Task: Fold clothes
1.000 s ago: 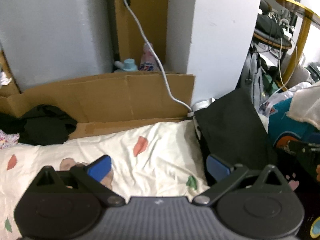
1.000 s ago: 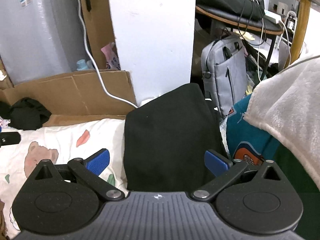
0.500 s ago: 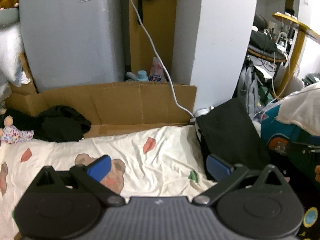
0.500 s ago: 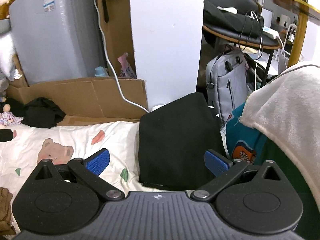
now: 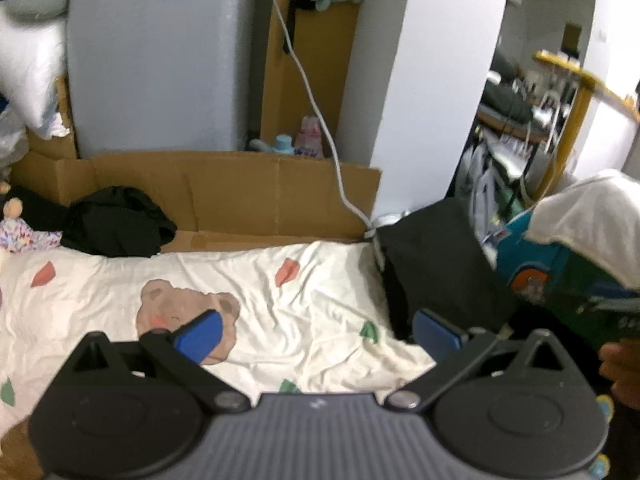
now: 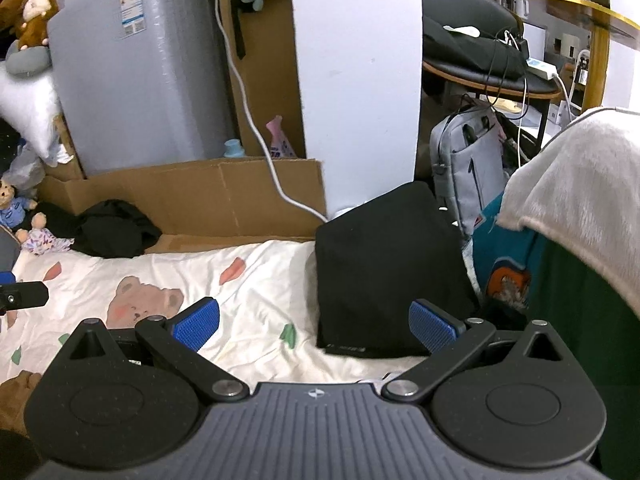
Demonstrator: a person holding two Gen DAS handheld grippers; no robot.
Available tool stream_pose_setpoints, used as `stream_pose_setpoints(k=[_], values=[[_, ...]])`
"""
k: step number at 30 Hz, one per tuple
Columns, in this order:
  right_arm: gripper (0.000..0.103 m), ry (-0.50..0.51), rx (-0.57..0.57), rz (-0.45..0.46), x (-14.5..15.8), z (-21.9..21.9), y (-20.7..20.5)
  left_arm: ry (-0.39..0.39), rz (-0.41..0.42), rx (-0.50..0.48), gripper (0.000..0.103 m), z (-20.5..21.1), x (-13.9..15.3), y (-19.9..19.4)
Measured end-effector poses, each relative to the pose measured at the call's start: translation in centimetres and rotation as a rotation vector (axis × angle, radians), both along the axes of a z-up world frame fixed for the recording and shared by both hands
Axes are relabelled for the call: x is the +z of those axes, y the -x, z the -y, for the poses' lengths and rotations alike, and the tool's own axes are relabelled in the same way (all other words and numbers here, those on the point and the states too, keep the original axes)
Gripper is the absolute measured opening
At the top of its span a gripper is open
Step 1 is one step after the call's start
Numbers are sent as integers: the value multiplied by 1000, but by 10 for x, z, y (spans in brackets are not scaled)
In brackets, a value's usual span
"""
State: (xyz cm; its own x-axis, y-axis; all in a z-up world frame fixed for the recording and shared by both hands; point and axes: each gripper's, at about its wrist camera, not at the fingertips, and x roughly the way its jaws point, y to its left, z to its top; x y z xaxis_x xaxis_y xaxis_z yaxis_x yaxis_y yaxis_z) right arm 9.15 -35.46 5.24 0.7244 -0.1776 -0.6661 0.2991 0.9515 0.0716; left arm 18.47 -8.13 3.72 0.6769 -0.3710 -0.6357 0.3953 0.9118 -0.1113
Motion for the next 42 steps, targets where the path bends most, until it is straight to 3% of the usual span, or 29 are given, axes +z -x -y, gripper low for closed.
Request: stream_pose_setpoints(k=[7,17,22,27,30,33,42], values=[[103,4,-17,5,1,-25,22,-9,58,24,103,-13,10,34],[103,17,-6,61,12,-51,53,73,-25,81,103,-31,2,72],[103,20,-5,97,15,-65,70,-6,52,164,103,-37,7,102],[103,43,30,115,20,-85,86,11,39,146,103,-44,5,116],[103,61,48,114,18,-92,92,-18,88,163,103,-47,6,124],[103,53,43,127,13,-93,98,33,106,195,103,-53,6,129],[103,41,53,156,4,-109,112,-4,137,174,103,-44,3,143]])
